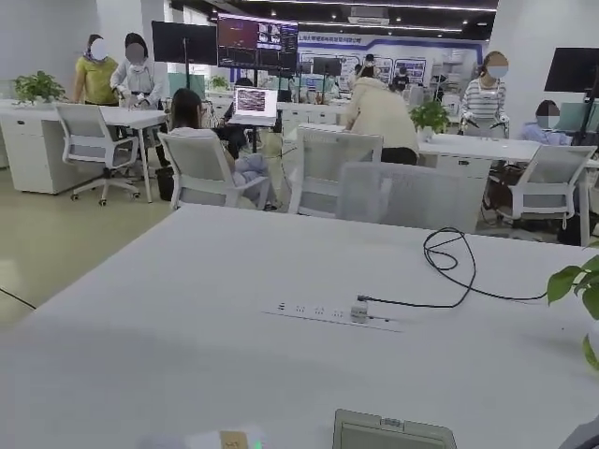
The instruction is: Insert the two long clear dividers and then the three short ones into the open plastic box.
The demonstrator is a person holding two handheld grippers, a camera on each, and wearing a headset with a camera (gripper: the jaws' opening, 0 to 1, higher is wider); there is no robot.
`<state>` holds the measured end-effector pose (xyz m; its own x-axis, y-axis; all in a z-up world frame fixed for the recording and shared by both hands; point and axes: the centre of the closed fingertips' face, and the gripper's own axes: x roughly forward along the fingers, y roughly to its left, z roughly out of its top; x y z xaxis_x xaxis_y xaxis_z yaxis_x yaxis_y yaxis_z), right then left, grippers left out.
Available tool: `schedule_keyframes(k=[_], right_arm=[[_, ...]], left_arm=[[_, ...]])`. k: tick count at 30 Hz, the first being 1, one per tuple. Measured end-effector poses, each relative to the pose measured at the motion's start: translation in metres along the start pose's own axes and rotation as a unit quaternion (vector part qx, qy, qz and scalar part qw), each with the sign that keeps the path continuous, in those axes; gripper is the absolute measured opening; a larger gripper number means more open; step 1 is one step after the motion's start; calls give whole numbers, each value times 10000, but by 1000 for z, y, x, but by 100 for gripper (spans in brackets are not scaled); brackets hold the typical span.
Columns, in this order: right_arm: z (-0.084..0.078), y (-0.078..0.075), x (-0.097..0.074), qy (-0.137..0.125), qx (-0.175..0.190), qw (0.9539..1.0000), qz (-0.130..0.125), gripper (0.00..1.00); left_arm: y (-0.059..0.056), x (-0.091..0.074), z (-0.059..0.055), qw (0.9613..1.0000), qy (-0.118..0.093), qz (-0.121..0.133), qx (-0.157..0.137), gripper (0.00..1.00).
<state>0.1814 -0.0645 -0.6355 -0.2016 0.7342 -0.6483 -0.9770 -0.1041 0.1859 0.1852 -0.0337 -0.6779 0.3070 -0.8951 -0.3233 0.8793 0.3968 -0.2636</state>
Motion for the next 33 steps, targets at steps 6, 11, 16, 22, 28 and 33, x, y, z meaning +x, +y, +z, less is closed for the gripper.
schedule_keyframes(k=[6, 11, 16, 22, 28, 33], right_arm=[[-1, -13, 1, -1, 4, 9999, -160, 3], [-4, -26, 4, 45, -20, 9995, -298, 3], [-9, -43, 11, 124, -56, 9989, -452, 3], [-20, -69, 19, 125, -46, 9979, -635, 3], [-34, -93, 30, 99, 98, 9965, -830, 3], [-45, -103, 39, 136, 163, 9958, -887, 3]], left_arm=[[13, -5, -7, 9995, 128, 292, 90, 56], [20, -7, -12, 9988, 179, 433, 153, 71], [24, -9, -17, 9985, 173, 495, 177, 77], [26, -9, -25, 9982, 216, 536, 128, 84], [28, -10, -30, 9982, 221, 555, 66, 93], [30, -10, -35, 9980, 277, 562, 63, 100]])
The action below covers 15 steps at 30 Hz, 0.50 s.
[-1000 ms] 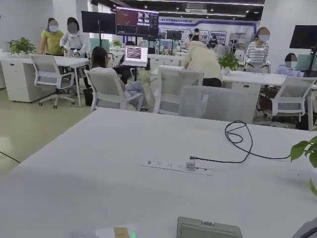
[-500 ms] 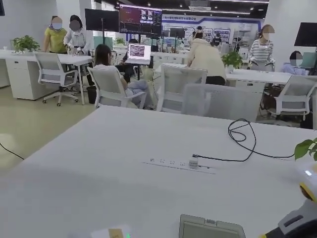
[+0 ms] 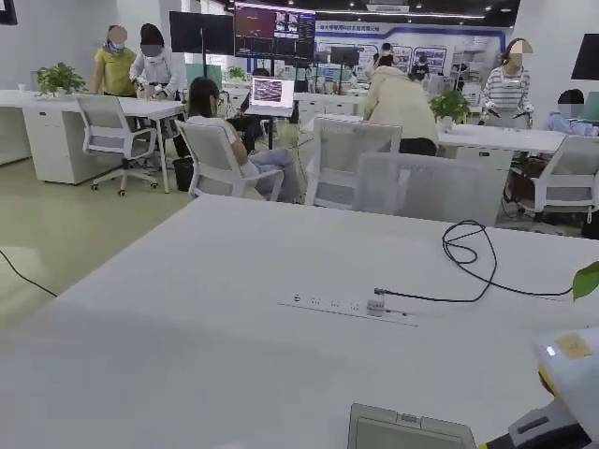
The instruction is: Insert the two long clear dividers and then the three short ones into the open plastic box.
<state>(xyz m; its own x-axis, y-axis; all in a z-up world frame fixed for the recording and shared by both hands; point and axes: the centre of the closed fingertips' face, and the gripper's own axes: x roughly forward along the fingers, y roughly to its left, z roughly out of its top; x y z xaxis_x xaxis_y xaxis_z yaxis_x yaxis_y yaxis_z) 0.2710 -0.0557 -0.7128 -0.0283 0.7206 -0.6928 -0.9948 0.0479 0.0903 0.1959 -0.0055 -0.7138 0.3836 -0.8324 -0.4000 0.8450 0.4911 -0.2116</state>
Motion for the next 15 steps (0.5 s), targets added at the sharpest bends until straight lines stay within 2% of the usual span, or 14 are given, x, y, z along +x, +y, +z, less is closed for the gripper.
schedule_keyframes(k=[15], right_arm=[[-28, -13, 24, 185, 122, 9998, -10, 3]], left_arm=[[5, 2, -10, 9998, 110, -67, -122, 100]])
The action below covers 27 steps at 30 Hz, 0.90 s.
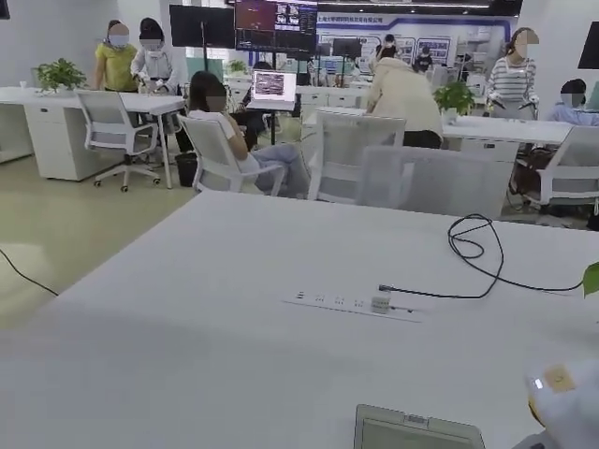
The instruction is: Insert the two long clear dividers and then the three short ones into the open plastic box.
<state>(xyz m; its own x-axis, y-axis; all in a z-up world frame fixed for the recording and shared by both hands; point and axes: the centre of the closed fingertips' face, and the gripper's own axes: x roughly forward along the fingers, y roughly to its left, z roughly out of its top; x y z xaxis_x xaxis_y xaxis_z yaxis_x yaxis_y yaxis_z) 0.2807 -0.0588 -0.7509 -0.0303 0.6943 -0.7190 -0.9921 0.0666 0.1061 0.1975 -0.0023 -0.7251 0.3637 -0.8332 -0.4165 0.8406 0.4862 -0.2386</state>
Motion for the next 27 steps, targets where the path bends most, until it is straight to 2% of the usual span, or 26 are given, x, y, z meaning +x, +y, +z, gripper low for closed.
schedule_keyframes(k=[7, 13, 18, 27], right_arm=[[-7, -1, 5, 83, 30, 10000, 24, 3], [-7, 0, 6, 47, 59, 10000, 10, 3], [-5, 5, 12, 100, -322, 9994, -29, 3], [-6, 8, 20, 243, -604, 9979, -20, 3]], left_arm=[[2, 1, 0, 10000, -21, 5, -57, 100], [2, 1, 0, 10000, -31, 0, -91, 100], [2, 2, -2, 9999, -15, -20, -101, 100], [0, 3, -1, 9999, -29, -43, -122, 100]])
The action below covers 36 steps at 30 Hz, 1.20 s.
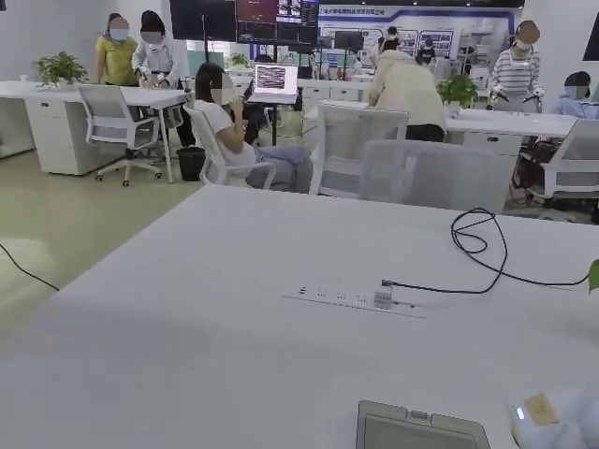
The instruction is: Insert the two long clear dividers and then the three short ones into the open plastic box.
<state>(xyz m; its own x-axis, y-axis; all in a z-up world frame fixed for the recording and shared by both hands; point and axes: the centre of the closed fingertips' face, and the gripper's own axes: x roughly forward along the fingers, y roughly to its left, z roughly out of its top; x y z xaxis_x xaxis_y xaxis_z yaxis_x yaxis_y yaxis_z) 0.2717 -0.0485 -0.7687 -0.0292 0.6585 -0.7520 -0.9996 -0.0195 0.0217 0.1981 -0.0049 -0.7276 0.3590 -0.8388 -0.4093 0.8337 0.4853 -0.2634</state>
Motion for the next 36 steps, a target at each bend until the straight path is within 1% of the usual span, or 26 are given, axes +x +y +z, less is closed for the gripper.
schedule_keyframes(k=[2, 4, 9, 15, 25, 36], right_arm=[[1, -1, 1, -17, -4, 10000, -1, 3], [0, -1, 4, 22, -23, 10000, 8, 3], [-5, 1, 14, 243, -166, 9996, 25, 3], [-13, -1, 24, 419, -68, 9991, 68, 3], [-24, 0, 36, 783, -147, 9967, 117, 3], [-27, 1, 39, 896, -207, 9957, 130, 3]], left_arm=[[-1, 0, -1, 10000, 7, -6, 2, 100], [0, 0, -2, 10000, 22, -2, 0, 100], [0, -1, -3, 10000, 28, 1, -9, 100], [1, -2, -3, 10000, 14, 9, -11, 100], [0, -2, -3, 10000, 7, 1, -33, 100], [0, -2, -4, 10000, 11, -12, -13, 100]])
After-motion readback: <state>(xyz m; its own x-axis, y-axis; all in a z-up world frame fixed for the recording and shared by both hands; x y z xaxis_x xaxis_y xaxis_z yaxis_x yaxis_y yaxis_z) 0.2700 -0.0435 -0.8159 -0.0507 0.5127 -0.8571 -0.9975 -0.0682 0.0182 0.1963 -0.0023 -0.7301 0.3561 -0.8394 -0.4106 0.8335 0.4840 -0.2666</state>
